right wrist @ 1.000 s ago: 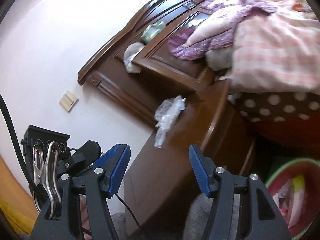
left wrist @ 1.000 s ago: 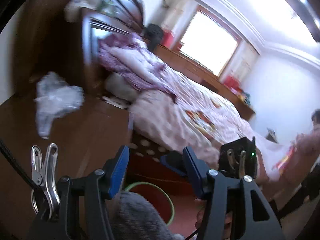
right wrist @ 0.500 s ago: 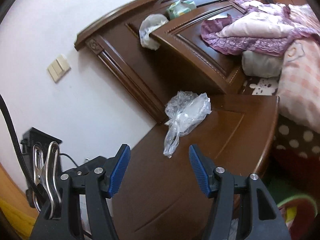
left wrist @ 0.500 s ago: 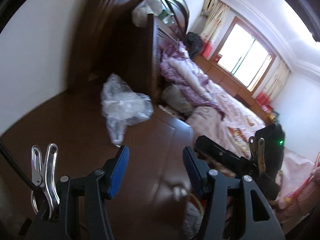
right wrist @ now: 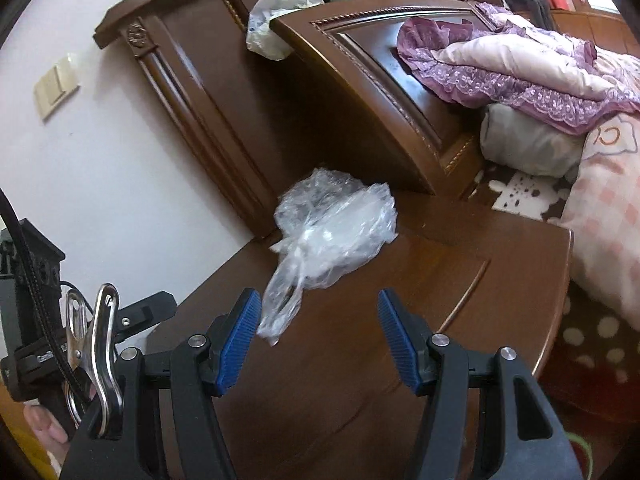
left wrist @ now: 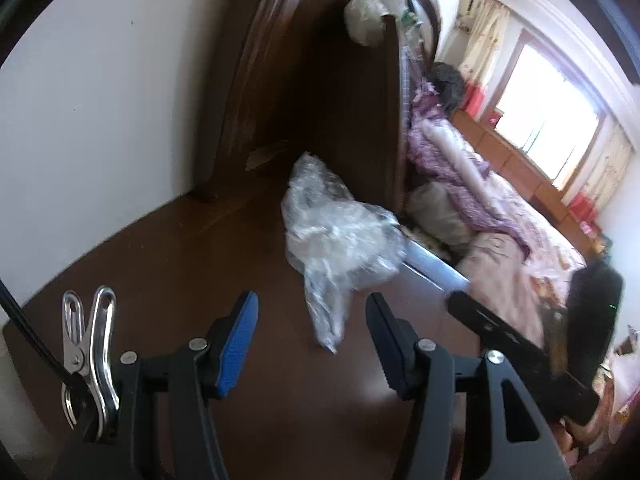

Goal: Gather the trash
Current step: 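Raise the open right gripper and move it to the clear plastic bag, then close the right gripper on the clear plastic bag while the left gripper also grips it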

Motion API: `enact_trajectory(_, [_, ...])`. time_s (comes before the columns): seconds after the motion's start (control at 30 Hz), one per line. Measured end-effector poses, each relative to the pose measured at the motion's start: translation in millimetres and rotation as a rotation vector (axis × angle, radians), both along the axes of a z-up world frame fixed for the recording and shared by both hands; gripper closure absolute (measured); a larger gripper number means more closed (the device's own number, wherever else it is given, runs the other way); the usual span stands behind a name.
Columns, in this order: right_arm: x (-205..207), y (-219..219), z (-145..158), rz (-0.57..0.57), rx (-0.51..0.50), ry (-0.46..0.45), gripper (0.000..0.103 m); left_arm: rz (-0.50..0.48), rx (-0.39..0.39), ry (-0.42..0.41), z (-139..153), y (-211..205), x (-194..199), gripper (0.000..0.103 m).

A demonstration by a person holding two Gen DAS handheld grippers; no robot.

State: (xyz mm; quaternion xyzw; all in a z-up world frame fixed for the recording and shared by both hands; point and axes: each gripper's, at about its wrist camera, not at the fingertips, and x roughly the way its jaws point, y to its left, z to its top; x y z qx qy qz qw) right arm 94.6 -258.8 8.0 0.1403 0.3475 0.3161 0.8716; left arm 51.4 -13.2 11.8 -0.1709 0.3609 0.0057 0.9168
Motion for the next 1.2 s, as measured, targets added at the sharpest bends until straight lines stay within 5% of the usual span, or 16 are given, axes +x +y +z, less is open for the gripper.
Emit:
enact_trajectory(0.4, [70, 19, -17, -0.048, 0.012, 0.092, 0.041, 0.050, -0.122, 0.094, -47, 31, 89, 0.044])
enact_trajectory(0.63, [107, 23, -34, -0.129, 0.068, 0.219, 0.040, 0.066, -0.128, 0.126, -57, 29, 110, 0.044])
enact_trajectory(1.0, [131, 42, -35, -0.105, 0.090, 0.224, 0.040, 0.092, -0.193, 0.104, -62, 34, 133, 0.044])
enact_trajectory(1.07, [133, 49, -35, -0.074, 0.107, 0.224, 0.040, 0.080, -0.181, 0.101, -62, 32, 132, 0.047])
enact_trajectory(1.2, [134, 59, -36, -0.028, 0.117, 0.229, 0.048, 0.065, -0.149, 0.076, -59, 28, 129, 0.076])
